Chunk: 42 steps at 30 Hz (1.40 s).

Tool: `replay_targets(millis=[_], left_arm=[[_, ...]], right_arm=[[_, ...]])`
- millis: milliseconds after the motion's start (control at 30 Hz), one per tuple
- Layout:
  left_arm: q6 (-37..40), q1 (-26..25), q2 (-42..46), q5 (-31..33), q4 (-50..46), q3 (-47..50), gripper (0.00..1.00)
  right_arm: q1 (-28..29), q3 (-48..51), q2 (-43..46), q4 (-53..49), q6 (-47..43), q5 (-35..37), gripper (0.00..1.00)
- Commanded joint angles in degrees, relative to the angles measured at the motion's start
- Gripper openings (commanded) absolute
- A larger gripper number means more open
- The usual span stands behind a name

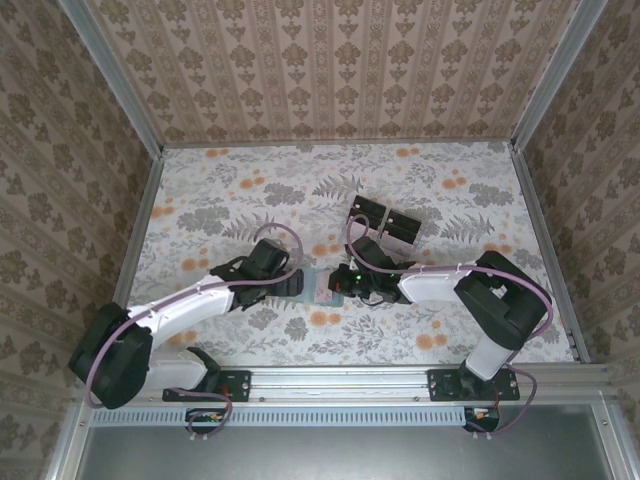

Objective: Put the credit cards into the card holder
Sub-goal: Move the card holder to the center of the table, then insert the credit card into the card slot.

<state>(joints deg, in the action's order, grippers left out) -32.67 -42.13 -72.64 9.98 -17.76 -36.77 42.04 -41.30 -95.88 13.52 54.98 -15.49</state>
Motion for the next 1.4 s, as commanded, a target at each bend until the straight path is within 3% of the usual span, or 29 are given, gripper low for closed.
replay_targets(millis=[0,500,1000,1367], left_arm=[[2.93,-1.04,-1.98,3.78,-1.25,-2.58,1.00],[4.21,-1.14,-7.44,5.62,-1.09,-2.63,1.00],[-1.77,-0.61,-10.04,8.83,-7.46,-1.42,1.00],[-3.10,-0.67,-10.54,8.66,-7.26,0.12,1.00]], right_arm=[[-0.62,-0.83,-2.07,-4.43,-3.95,-1.70,0.00],[-1.79,-5.67,-4.24,-9.08,-10.94,-5.70,0.00],[-2.67,-5.55,-3.62,-8.86,-11.08,-5.91,0.00],[-2.67,-3.97,-0.21,-1.00,-8.52,-7.40,0.00]])
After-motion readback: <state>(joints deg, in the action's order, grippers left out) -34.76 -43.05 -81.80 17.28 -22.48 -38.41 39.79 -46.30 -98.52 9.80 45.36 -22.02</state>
